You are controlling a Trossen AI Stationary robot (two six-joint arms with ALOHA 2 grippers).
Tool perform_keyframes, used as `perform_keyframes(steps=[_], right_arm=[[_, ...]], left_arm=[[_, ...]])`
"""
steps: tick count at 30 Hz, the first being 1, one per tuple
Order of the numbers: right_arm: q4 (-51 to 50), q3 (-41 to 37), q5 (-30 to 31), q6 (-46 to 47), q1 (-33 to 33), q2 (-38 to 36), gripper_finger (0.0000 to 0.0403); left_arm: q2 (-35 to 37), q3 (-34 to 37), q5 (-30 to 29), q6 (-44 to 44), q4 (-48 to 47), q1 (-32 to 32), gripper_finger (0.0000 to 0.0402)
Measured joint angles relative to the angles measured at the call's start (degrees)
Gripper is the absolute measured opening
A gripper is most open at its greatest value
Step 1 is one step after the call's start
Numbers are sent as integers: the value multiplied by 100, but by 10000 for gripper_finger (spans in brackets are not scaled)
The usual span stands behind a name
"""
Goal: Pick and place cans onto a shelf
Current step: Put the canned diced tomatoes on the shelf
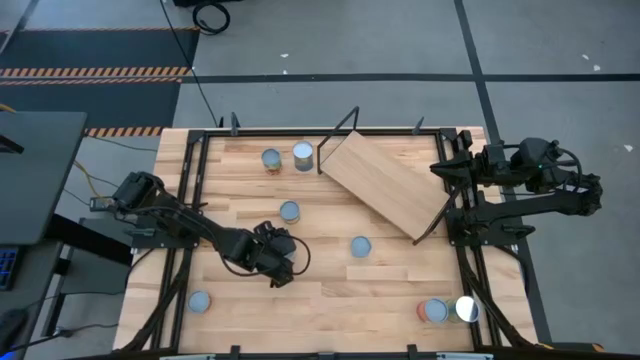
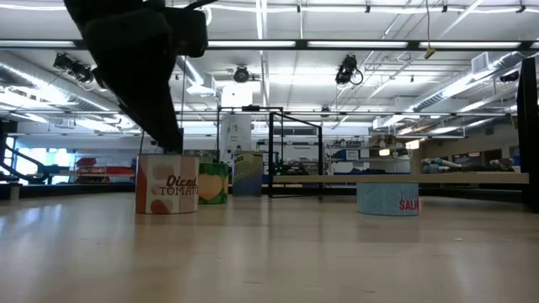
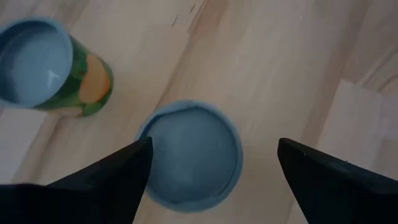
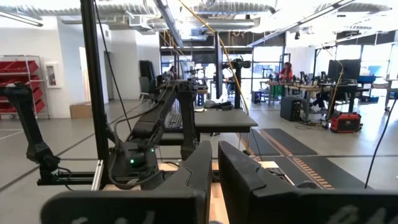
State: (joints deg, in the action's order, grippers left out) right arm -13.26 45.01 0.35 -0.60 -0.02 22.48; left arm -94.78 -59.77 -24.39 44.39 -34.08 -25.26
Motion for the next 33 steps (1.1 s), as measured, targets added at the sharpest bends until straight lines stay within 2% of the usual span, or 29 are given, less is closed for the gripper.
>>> perform_keyframes(steps=[4, 9, 26, 29, 33], right_arm=[[-2, -1, 1, 0, -1, 0, 35], [-2, -1, -1, 0, 1, 2, 35], [-4, -1, 1, 0, -1, 2, 35], [-2, -1, 0, -2, 0, 2, 35], [-2, -1, -1, 0, -1, 2, 35]], left_arm=[[0, 22, -35, 246, -425, 73, 353], [0, 22, -23, 231, -368, 241, 353], [-282, 26, 771, 146, -172, 560, 351], [-282, 26, 761, 143, -147, 560, 337], [-282, 26, 733, -51, -108, 560, 294]])
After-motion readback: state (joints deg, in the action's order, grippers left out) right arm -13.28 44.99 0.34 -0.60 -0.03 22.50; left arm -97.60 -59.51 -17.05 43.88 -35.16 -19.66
